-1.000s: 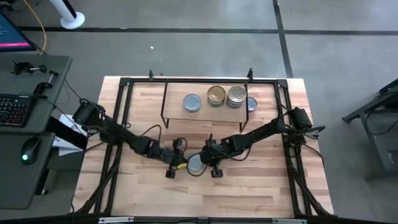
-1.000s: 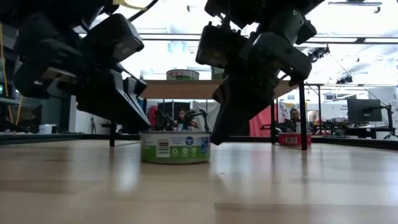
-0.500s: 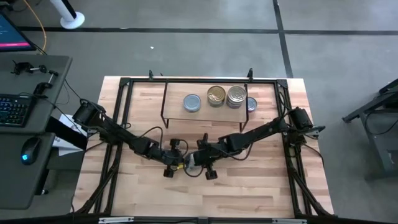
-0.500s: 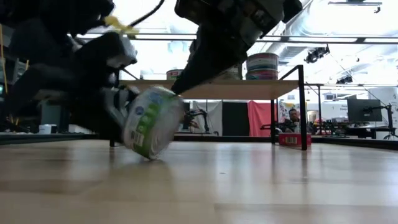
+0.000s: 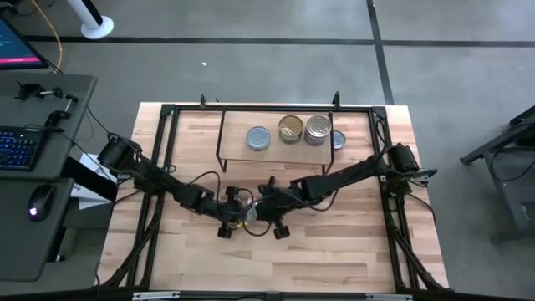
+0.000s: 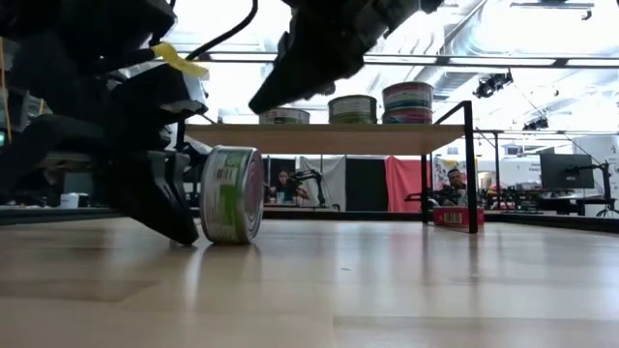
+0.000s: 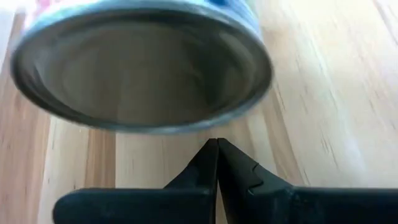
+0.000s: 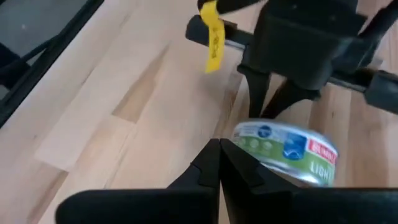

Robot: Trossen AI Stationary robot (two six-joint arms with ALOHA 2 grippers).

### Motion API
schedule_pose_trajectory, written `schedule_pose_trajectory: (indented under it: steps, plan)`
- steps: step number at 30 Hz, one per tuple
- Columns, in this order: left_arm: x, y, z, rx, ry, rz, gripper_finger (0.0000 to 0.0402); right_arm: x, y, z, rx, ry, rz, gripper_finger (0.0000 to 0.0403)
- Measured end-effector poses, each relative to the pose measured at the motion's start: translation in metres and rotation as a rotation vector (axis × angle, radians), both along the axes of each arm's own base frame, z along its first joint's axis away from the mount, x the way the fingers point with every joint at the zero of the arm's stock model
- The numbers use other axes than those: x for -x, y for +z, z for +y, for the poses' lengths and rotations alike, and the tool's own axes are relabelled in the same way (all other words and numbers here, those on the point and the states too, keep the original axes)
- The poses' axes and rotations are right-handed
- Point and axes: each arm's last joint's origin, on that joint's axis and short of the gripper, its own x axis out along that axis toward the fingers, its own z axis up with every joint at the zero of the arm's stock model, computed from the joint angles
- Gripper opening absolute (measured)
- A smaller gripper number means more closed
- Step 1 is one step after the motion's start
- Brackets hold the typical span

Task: Stack canned seafood by type on shelf
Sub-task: Stack the green white tuna can on the other green white tuna can on the shelf

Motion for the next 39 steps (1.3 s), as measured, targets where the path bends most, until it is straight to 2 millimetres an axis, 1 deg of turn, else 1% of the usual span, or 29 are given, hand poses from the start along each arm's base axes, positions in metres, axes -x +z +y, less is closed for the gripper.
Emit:
schedule_pose_trajectory:
  steps: [3,6,9,11,13,15,19,22,25,28,34,36,39]
  plan:
    - [0.007,0.002,-0.002,0.016,0.040,0.048,0.0000,-0.004,0.014,-0.005,0.066,0.022,0.005,0.0000]
    - [0.020,0.010,-0.005,0.027,0.066,0.097,0.0000,-0.008,0.028,-0.014,0.153,0.014,-0.002,0.0000]
    - [0.035,0.026,-0.008,0.009,0.136,0.085,0.0000,-0.019,0.038,-0.027,0.213,-0.004,-0.016,0.0003]
    - [0.047,0.037,-0.010,0.007,0.199,0.048,0.0000,-0.029,0.043,-0.036,0.220,-0.005,0.004,0.0015]
    - [0.063,0.042,-0.009,0.016,0.258,0.030,0.0000,-0.039,0.045,-0.045,0.192,0.010,0.061,0.0039]
    - [0.075,0.047,-0.009,0.052,0.318,0.002,0.0000,-0.047,0.045,-0.050,0.189,0.036,0.127,0.0072]
    - [0.092,0.049,-0.009,0.110,0.415,-0.032,0.0000,-0.057,0.041,-0.043,0.279,0.130,0.240,0.0155]
    - [0.097,0.048,-0.010,0.145,0.466,-0.064,0.0000,-0.059,0.036,-0.036,0.367,0.284,0.310,0.0211]
    - [0.097,0.047,-0.010,0.165,0.508,-0.081,0.0000,-0.059,0.026,-0.031,0.467,0.411,0.392,0.0243]
    - [0.097,0.046,-0.011,0.162,0.517,-0.094,0.0000,-0.063,0.016,-0.030,0.553,0.456,0.426,0.0251]
    - [0.095,0.046,-0.012,0.175,0.524,-0.117,0.0000,-0.070,0.015,-0.030,0.612,0.494,0.373,0.0252]
    - [0.094,0.046,-0.012,0.174,0.523,-0.117,0.0000,-0.070,0.015,-0.029,0.620,0.520,0.369,0.0252]
    - [0.095,0.046,-0.012,0.172,0.522,-0.116,0.0000,-0.070,0.014,-0.028,0.588,0.553,0.363,0.0252]
